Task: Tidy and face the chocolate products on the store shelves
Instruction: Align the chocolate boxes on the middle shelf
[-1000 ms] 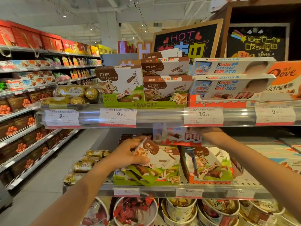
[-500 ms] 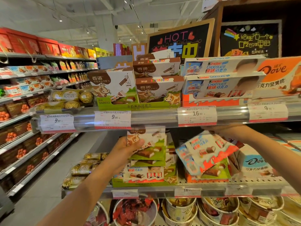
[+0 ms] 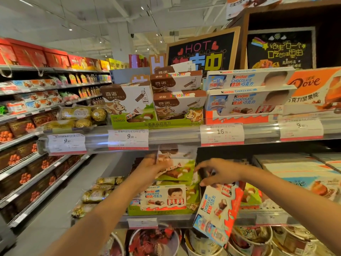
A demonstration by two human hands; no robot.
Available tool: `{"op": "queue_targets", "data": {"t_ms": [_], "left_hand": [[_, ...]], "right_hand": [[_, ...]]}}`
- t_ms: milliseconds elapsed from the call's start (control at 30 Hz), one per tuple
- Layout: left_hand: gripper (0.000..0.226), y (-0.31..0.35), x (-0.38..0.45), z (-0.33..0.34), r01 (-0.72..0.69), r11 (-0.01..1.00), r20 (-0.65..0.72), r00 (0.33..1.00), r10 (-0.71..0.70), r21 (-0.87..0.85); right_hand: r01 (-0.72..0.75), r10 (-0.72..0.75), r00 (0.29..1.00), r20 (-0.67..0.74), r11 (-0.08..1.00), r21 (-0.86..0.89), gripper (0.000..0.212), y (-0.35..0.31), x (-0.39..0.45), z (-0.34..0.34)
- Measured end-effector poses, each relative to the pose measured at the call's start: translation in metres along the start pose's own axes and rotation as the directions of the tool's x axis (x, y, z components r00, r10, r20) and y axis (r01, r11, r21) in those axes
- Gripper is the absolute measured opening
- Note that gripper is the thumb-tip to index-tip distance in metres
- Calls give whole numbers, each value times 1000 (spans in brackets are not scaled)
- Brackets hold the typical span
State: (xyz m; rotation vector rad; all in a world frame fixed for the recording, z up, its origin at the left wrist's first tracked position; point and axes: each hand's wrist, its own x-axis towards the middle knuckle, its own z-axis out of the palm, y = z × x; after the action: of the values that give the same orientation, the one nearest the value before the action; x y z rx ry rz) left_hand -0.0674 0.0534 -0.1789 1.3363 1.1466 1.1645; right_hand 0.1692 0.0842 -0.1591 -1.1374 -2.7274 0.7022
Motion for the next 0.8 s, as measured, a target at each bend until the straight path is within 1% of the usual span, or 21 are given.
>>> {"op": "queue_targets", "data": {"t_ms": [67,133,167,200,233,267,333,367,400,467,500,533,600,667,700,767,800], "left_hand": [[23,-2,-3,-1,-38,987,54,998,30,156],[31,-4,-3,-1,-53,970,48,998,43,236],[35,-5,-2,0,-54,962,41,998,45,267],[37,-6,0,1,-56,953,34,998,48,298],[38,-7,2,2,-59,941,33,998,51,334],[38,-7,3,2,-65,927,40,998,55,370],[35,-9,5,2,-95,889,65,995,74,447],[34,-11,5,1,-118,862,79,993,90,493],[33,-11,5,1,-146,827,98,989,110,542],[36,-12,2,0,-198,733,125,980,154,650],[41,-13,1,-2,-215,691,129,976,175,690],[48,-13,-1,-4,-222,670,127,974,189,708],[56,-14,-5,-9,-237,697,118,970,215,677],[46,-14,-8,-15,-264,738,125,963,239,621],[41,-16,-9,-18,-283,741,135,958,254,609],[34,-19,-10,-22,-308,706,153,949,276,638],[31,-21,-10,-23,-310,675,147,946,288,670]], "right_hand": [[-25,27,999,-42,998,57,34,-1,-1,-2],[-39,47,997,-63,993,112,27,-1,-1,-5],[-47,54,997,-49,991,128,19,-1,0,-5],[-46,52,998,-40,987,152,23,2,2,-5],[-41,49,998,-44,985,168,31,2,3,-6],[-37,46,998,-51,984,173,29,2,6,-6],[-30,41,997,-68,987,155,15,-2,10,-4],[-26,39,996,-82,988,151,10,-4,12,-2],[-25,39,994,-100,990,136,9,-4,14,0],[-35,45,992,-119,995,91,16,-2,16,4],[-44,52,991,-126,996,73,20,-1,17,4],[-50,56,990,-128,997,51,22,-3,15,2],[-49,50,991,-125,999,10,24,-7,13,-1],[-53,49,991,-127,998,-26,21,-7,13,1],[-54,50,989,-136,998,-28,17,-7,13,4],[-51,49,987,-156,999,-10,11,-6,15,13],[-45,42,986,-162,999,-17,12,-5,17,18]]}}
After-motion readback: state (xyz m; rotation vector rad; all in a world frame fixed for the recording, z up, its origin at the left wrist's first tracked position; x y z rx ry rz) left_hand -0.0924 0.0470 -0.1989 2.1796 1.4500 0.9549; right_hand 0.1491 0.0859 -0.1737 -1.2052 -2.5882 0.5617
